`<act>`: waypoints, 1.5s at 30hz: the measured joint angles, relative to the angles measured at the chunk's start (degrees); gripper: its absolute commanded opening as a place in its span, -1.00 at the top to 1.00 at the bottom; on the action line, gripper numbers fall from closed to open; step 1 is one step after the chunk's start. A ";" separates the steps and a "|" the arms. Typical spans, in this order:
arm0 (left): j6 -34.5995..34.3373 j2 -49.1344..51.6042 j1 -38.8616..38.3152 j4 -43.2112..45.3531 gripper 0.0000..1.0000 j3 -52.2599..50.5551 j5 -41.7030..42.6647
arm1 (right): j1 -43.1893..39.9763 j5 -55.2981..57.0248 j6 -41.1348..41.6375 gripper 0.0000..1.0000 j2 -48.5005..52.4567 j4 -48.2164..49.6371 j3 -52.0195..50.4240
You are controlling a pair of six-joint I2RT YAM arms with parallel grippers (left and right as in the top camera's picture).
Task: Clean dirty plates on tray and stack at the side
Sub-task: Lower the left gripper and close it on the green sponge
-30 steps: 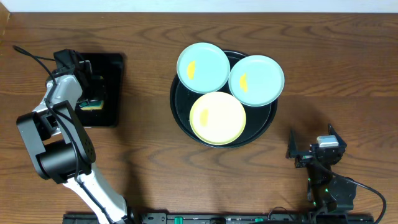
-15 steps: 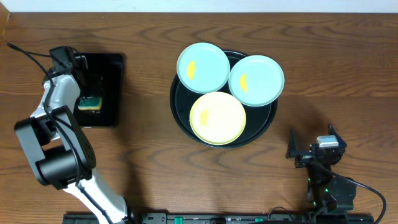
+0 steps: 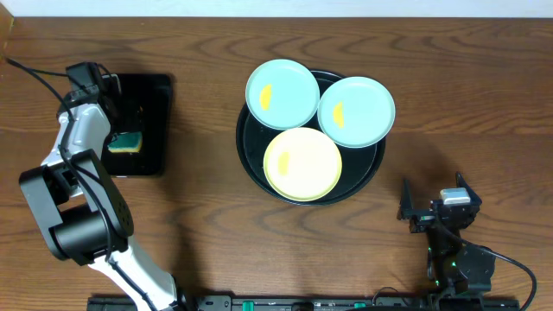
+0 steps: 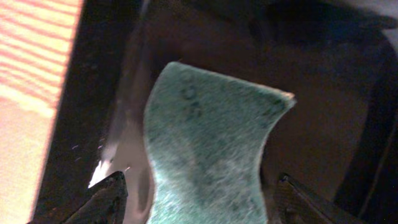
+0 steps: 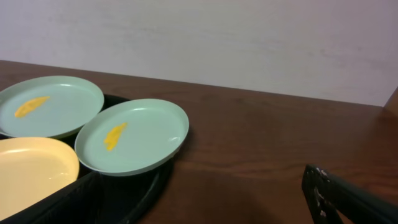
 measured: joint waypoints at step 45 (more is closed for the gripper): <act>-0.44 1.75 2.62 -4.87 0.78 0.07 6.43 | 0.00 0.00 0.00 -0.98 0.00 0.00 0.00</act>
